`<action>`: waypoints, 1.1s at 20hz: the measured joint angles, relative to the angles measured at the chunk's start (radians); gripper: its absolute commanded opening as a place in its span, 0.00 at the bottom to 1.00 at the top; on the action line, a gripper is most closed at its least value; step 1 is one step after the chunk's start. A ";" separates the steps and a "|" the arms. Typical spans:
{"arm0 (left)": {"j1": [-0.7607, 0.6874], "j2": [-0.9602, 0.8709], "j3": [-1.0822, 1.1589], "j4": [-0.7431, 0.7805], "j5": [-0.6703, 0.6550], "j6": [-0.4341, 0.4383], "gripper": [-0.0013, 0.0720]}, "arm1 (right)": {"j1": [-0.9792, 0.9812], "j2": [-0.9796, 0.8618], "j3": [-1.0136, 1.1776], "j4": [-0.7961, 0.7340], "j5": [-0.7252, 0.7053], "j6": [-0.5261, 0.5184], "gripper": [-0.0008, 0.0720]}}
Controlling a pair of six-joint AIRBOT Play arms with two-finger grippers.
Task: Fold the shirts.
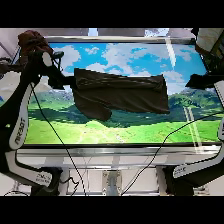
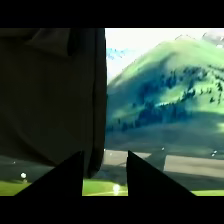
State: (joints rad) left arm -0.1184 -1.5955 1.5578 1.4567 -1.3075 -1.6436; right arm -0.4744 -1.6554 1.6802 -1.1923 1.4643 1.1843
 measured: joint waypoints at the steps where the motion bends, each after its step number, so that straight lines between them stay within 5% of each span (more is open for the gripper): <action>1: 0.000 0.046 -0.102 -0.014 0.050 -0.014 0.96 | -0.015 0.024 -0.069 0.018 -0.012 -0.014 0.44; 7: -0.003 0.174 -0.544 -0.291 0.338 -0.054 0.96 | -0.075 0.094 -0.407 0.133 -0.101 -0.091 0.44; 13: -0.013 0.179 -0.653 -0.434 0.515 -0.069 0.94 | -0.091 0.108 -0.536 0.205 -0.179 -0.139 0.44; 17: -0.031 0.139 -0.665 -0.506 0.548 -0.079 0.54 | -0.093 0.109 -0.552 0.234 -0.197 -0.154 0.44; 20: -0.063 0.100 -0.668 -0.557 0.558 -0.079 0.04 | -0.093 0.109 -0.563 0.245 -0.195 -0.157 0.48; 22: -0.086 0.088 -0.669 -0.575 0.566 -0.069 0.03 | -0.093 0.109 -0.583 0.246 -0.182 -0.156 0.48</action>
State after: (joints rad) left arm -0.2047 -1.5074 0.8886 0.8818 -0.7414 -1.7130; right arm -0.5674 -1.5459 1.0969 -0.9463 1.2827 1.0279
